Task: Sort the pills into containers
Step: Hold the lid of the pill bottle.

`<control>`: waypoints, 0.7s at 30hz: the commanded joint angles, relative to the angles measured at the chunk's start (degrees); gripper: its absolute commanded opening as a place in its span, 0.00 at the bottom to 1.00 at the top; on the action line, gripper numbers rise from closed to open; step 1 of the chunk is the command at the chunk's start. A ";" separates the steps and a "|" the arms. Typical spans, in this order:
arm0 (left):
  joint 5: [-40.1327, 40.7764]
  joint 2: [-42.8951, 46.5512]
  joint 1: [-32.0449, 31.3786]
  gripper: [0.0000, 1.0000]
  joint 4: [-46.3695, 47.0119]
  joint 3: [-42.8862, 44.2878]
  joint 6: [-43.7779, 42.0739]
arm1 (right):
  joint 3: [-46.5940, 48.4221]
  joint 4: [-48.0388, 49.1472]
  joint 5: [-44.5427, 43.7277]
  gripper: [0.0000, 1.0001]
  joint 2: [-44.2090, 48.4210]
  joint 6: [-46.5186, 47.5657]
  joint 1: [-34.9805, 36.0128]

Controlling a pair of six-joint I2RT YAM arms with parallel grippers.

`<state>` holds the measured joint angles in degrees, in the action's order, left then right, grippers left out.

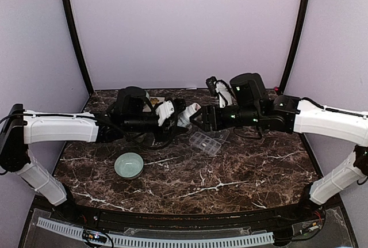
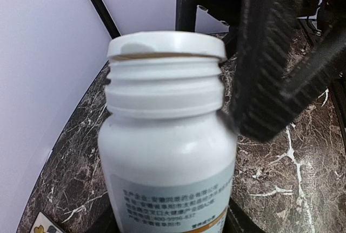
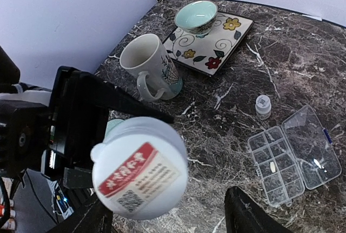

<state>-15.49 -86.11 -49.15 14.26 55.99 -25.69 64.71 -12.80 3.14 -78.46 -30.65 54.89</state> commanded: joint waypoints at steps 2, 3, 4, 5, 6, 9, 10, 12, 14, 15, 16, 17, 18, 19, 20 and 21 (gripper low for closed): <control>1.67 -1.00 -0.46 0.16 -2.19 3.73 2.80 | 6.57 -6.24 -13.49 0.71 -0.78 6.82 4.60; 1.99 -1.19 -0.50 0.16 -2.62 3.99 2.83 | 7.29 -6.96 -15.53 0.71 -0.86 7.64 5.32; 2.25 -1.29 -0.59 0.16 -3.00 4.27 2.93 | 8.07 -7.61 -17.59 0.70 -0.97 8.57 6.14; 2.48 -1.44 -0.64 0.16 -3.37 4.51 3.17 | 8.74 -8.19 -19.59 0.70 -1.07 9.50 6.97; 2.70 -1.56 -0.61 0.16 -3.78 4.73 3.38 | 9.49 -8.70 -21.23 0.70 -1.27 10.34 7.77; 3.37 -1.84 -0.69 0.16 -5.08 5.82 4.62 | 11.61 -10.46 -26.62 0.70 -2.25 12.84 9.91; 3.44 -1.85 -0.73 0.16 -5.46 6.00 5.04 | 12.27 -11.16 -28.54 0.69 -2.70 13.78 10.80; 3.31 -1.67 -0.69 0.16 -5.91 6.30 5.96 | 13.36 -12.22 -32.10 0.69 -3.70 15.07 11.77; 2.71 -1.57 -0.69 0.16 -6.97 6.88 6.89 | 13.88 -12.74 -35.80 0.69 -4.57 16.44 12.98; 2.17 -1.58 -0.69 0.16 -7.68 7.39 7.38 | 14.02 -12.59 -37.64 0.69 -4.87 17.41 13.79; 1.72 -1.60 -0.69 0.16 -8.53 7.86 7.78 | 14.08 -12.25 -39.20 0.69 -5.21 18.30 14.36; 1.29 -1.54 -0.69 0.16 -9.23 8.32 8.17 | 14.17 -11.99 -40.59 0.68 -5.48 19.15 14.73; 0.94 -1.46 -0.70 0.16 -10.00 8.81 8.51 | 14.30 -11.85 -42.05 0.68 -5.98 19.84 15.12; 0.66 -1.37 -0.69 0.16 -10.80 9.30 8.75 | 14.57 -11.75 -43.39 0.67 -6.31 20.57 15.49; 0.33 -1.18 -0.69 0.16 -11.43 9.72 9.00 | 14.77 -11.60 -44.69 0.66 -6.62 21.30 15.80; 0.10 -0.93 -0.71 0.16 -11.97 10.03 9.24 | 14.97 -11.28 -45.80 0.66 -6.84 22.10 16.11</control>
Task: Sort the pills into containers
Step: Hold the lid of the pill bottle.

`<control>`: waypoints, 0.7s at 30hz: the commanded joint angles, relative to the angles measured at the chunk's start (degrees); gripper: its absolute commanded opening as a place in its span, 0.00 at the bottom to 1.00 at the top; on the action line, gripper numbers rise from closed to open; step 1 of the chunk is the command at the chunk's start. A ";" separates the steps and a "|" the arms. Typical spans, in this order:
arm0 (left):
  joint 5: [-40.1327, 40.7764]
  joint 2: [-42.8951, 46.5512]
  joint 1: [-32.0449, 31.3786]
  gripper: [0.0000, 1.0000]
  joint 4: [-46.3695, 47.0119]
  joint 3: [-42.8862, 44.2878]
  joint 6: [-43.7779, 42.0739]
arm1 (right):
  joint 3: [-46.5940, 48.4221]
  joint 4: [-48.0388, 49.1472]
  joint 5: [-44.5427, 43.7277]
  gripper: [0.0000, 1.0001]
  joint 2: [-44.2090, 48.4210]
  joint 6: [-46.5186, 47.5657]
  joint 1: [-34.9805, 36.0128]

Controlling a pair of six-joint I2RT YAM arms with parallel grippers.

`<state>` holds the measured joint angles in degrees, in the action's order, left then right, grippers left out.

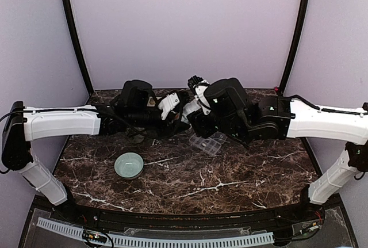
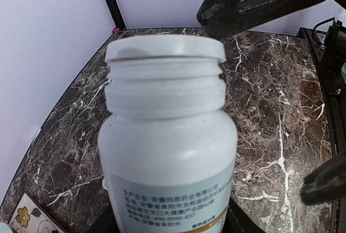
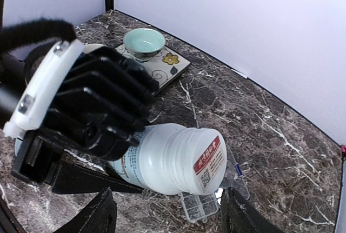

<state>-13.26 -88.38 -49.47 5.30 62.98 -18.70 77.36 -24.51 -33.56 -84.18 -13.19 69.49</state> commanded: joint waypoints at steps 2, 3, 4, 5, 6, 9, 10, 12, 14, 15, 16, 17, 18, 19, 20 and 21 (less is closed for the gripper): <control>-2.65 1.53 -0.36 0.16 -3.98 3.63 2.81 | 2.86 0.82 -10.99 0.65 -1.60 5.91 1.85; -2.96 1.54 -0.36 0.16 -4.63 4.02 3.02 | 3.22 1.00 -11.71 0.64 -1.83 6.47 2.02; -3.26 1.52 -0.36 0.16 -5.16 4.34 3.17 | 3.50 1.26 -12.69 0.64 -1.97 6.95 2.31; -3.51 1.40 -0.36 0.16 -5.73 4.68 3.23 | 3.64 1.49 -13.61 0.63 -2.07 7.52 2.58; -3.77 1.30 -0.36 0.16 -6.12 4.96 3.31 | 3.67 1.74 -14.37 0.62 -2.12 8.01 2.85; -4.01 1.19 -0.38 0.16 -6.95 5.25 3.61 | 3.58 2.35 -15.52 0.62 -2.20 9.32 3.22; -4.05 1.19 -0.36 0.16 -7.08 5.31 3.74 | 3.46 2.37 -15.68 0.62 -2.29 9.47 3.24; -4.23 1.06 -0.37 0.16 -7.54 5.77 3.76 | 3.10 2.68 -15.70 0.62 -2.47 9.90 3.27; -4.32 0.89 -0.36 0.16 -8.11 6.23 3.80 | 2.53 3.56 -15.30 0.63 -2.40 10.47 3.21; -4.32 0.96 -0.36 0.15 -8.18 6.35 3.77 | 2.52 3.73 -15.32 0.63 -2.46 10.65 3.26; -4.37 1.00 -0.36 0.15 -8.20 6.36 3.80 | 2.58 3.77 -15.42 0.63 -2.59 10.76 3.23; -4.41 1.13 -0.36 0.15 -8.20 6.29 3.76 | 2.73 3.77 -15.47 0.64 -2.77 10.89 3.20; -4.40 1.26 -0.39 0.15 -8.12 6.19 3.68 | 2.91 3.81 -15.48 0.64 -2.94 11.02 3.25; -4.41 1.42 -0.36 0.15 -8.07 6.12 3.67 | 3.08 3.78 -15.39 0.64 -3.31 11.19 3.21; -4.37 1.59 -0.38 0.15 -8.03 6.06 3.61 | 3.37 3.78 -15.39 0.64 -3.58 11.33 3.14; -4.28 1.81 -0.44 0.15 -7.96 5.98 3.59 | 3.77 3.60 -15.36 0.64 -3.99 11.42 3.07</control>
<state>-16.69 -88.38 -49.47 -2.94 67.22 -15.57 79.33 -22.61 -47.68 -86.61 -2.94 72.23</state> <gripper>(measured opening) 0.512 0.643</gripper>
